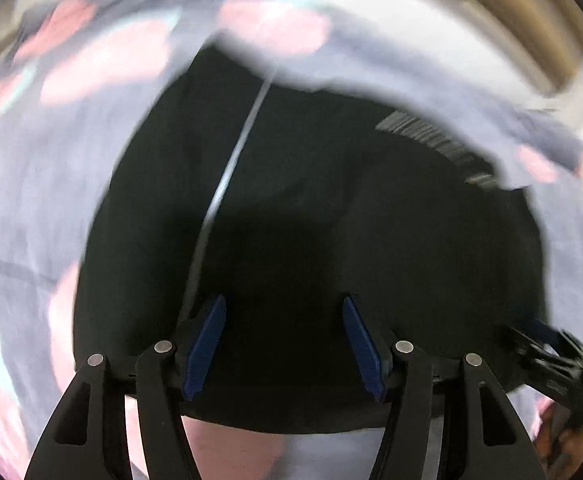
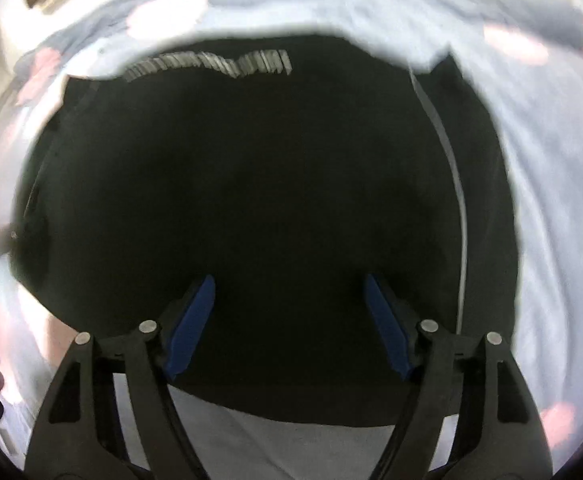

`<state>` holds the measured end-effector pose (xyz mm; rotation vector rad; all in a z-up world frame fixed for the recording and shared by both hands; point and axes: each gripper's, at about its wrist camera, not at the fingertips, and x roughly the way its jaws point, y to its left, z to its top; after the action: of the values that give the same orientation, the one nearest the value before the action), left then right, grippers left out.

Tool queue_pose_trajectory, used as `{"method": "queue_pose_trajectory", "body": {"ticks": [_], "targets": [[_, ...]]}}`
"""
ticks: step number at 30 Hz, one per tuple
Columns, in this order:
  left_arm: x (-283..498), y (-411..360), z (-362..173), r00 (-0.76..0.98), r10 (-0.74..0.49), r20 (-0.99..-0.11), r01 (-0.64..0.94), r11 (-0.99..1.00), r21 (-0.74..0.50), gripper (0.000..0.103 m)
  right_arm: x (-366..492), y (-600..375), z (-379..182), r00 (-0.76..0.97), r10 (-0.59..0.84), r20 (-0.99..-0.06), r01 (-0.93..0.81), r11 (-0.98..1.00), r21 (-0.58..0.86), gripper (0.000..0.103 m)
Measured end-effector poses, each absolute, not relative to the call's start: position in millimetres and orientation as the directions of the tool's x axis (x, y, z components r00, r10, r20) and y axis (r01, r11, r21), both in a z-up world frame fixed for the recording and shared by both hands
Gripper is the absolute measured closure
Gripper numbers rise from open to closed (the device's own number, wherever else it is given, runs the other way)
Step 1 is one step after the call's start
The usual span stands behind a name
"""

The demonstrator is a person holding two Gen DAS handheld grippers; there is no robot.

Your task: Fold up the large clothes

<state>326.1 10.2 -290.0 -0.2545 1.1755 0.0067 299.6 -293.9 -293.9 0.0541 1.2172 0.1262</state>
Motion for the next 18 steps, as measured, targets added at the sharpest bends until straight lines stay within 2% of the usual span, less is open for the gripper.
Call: {"method": "queue_pose_trajectory", "body": {"ticks": [3,7,12,16,18], "targets": [[332,9,-312,0.382,-0.120,-0.916,-0.157,0.969,-0.192,0.038,307,-297,-316,0.290,0.144,-0.946,-0.044,0.990,0.137,0.027],[333,-11,-311,0.411,-0.025,-0.911,-0.129,0.988,-0.086,0.034,313,-293,-322,0.308,0.104,-0.946,-0.055,0.994,0.092,0.026],[325,-6,-300,0.397,-0.075,-0.915,-0.115,0.985,-0.130,0.034,307,-303,-313,0.324,0.142,-0.935,-0.038,0.990,0.138,0.027],[310,18,-266,0.410,-0.130,-0.903,-0.137,0.970,-0.201,0.033,286,-336,-276,0.381,0.292,-0.877,0.023,0.946,0.325,0.027],[303,33,-247,0.448,-0.115,-0.887,-0.148,0.968,-0.201,0.033,279,-355,-259,0.425,0.260,-0.867,0.042,0.951,0.306,0.027]]}}
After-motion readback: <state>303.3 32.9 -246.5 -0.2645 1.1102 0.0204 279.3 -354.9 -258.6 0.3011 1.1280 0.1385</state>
